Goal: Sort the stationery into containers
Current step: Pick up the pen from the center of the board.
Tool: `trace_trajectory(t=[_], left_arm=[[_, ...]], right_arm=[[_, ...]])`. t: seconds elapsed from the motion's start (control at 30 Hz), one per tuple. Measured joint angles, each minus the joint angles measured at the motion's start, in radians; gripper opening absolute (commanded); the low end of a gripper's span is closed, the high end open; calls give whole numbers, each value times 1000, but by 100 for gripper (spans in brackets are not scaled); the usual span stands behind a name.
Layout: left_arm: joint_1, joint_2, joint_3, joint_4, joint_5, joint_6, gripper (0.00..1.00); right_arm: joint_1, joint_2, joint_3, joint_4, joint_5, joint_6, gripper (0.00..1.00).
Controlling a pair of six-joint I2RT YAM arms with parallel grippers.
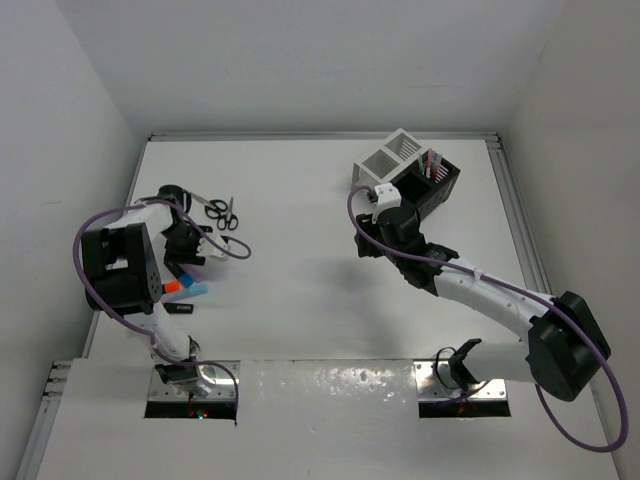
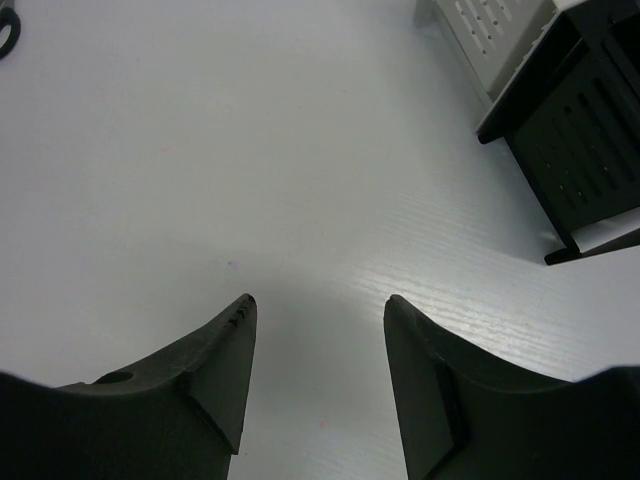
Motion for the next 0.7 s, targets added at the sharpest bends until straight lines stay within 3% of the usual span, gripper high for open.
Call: trace_trajectory(t=[0.3,0.7], left_arm=[[0,0,28,-57,37,7,50],[-3,9,-59,-35,-16,-15,41]], right_arm=[[0,8,0,-15,0,0,54],[0,8,0,-22,15,-3,54]])
